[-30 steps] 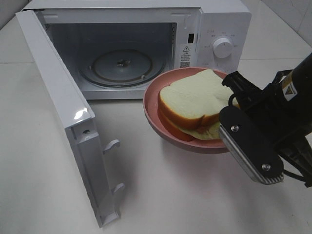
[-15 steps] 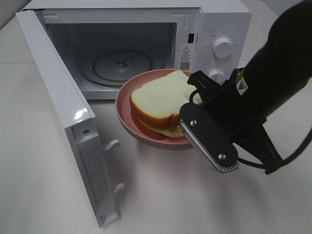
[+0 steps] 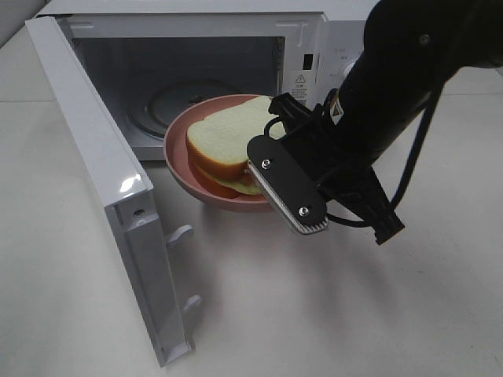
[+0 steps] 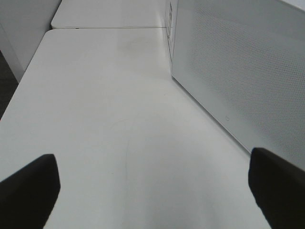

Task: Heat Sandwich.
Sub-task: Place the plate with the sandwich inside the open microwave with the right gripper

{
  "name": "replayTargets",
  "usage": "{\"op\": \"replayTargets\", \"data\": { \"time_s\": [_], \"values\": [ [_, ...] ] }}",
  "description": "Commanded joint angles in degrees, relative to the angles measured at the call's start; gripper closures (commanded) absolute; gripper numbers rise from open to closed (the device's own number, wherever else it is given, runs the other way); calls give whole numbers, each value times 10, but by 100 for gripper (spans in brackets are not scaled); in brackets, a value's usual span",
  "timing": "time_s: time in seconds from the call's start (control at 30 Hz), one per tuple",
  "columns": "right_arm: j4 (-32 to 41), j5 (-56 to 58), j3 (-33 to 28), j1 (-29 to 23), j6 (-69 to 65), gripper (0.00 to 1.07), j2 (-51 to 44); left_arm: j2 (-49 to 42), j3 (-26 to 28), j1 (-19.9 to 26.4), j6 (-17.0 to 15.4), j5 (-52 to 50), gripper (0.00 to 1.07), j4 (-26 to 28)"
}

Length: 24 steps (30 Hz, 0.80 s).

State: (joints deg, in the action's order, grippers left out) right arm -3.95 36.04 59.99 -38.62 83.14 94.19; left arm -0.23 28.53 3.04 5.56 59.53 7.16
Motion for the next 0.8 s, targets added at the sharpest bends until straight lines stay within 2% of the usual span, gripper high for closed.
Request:
{"op": "replayTargets", "data": {
  "time_s": [0.03, 0.8],
  "values": [
    [2, -11, 23, -2, -3, 107, 11, -16, -1, -2, -1, -2, 5, 5],
    [15, -26, 123, -9, -10, 107, 107, -16, -1, -2, -1, -2, 5, 5]
  ]
}}
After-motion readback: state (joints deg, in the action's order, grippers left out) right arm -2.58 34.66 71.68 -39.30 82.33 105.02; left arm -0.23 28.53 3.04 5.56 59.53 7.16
